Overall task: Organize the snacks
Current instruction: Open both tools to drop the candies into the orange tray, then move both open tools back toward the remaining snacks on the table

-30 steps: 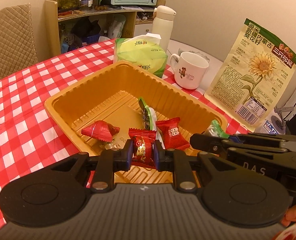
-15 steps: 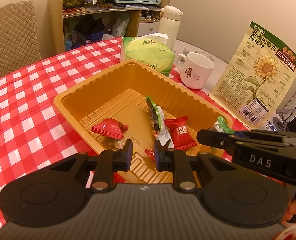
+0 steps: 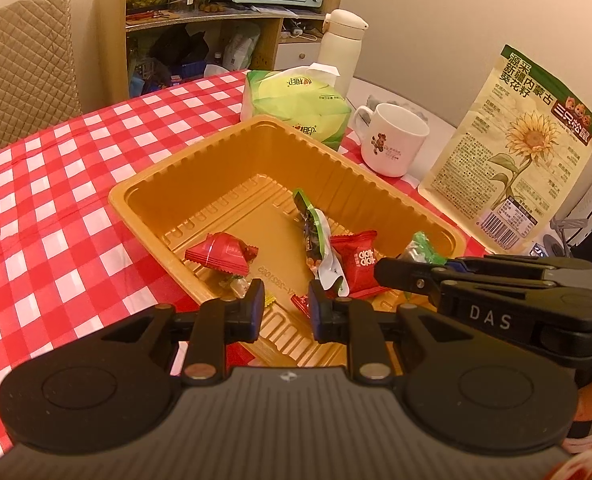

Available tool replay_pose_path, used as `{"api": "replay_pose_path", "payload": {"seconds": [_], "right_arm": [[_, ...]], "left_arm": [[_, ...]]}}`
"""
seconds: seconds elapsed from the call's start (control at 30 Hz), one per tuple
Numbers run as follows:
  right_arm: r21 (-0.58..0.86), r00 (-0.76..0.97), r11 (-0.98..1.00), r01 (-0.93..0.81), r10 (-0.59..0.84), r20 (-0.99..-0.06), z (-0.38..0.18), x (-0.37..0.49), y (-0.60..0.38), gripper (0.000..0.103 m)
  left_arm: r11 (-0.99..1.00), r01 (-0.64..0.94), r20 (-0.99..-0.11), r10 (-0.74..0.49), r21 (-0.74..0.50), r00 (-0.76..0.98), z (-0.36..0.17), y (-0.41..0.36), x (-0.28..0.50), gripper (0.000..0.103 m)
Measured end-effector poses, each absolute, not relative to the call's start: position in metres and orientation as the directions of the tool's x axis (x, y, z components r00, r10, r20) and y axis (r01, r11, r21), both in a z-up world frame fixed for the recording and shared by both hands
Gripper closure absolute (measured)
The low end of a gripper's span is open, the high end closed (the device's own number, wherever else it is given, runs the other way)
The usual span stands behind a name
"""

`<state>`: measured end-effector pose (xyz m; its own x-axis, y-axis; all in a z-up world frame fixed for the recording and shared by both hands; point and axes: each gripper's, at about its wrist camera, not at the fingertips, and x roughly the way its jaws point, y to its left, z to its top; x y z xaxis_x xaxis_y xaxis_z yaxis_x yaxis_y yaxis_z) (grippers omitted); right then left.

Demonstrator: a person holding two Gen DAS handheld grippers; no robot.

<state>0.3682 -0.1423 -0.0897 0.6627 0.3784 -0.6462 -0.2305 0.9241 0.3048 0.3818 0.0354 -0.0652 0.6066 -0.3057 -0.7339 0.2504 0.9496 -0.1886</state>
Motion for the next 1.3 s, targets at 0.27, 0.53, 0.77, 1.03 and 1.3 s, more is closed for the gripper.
{"api": "replay_pose_path", "payload": {"seconds": [0.27,0.53,0.77,1.03,1.3], "right_arm": [[0.319,0.703,0.926,-0.199,0.362,-0.612,-0.084,0.364,-0.152,0.036],[0.317,0.710,0.933,-0.172,0.340,-0.616,-0.077,0.356,-0.165,0.024],[0.316,0.708,0.932,-0.176,0.343,-0.617,-0.070,0.334,-0.174,0.015],[0.319,0.713,0.928,-0.194,0.357,-0.603,-0.058,0.297,-0.187,0.013],[0.309,0.702,0.916,-0.256,0.396,-0.592,-0.046,0.252,-0.195,0.012]], "left_arm": [[0.957,0.219,-0.733,-0.286,-0.188,0.618,-0.062,0.042,0.374,0.054],[0.964,0.205,-0.722,-0.265,-0.172,0.639,-0.051,0.047,0.360,0.043],[0.967,0.186,-0.710,-0.255,-0.175,0.656,-0.040,0.049,0.337,0.037],[0.967,0.160,-0.691,-0.254,-0.199,0.677,-0.025,0.051,0.293,0.035],[0.973,0.113,-0.694,-0.224,-0.202,0.684,-0.018,0.056,0.230,0.033]]}}
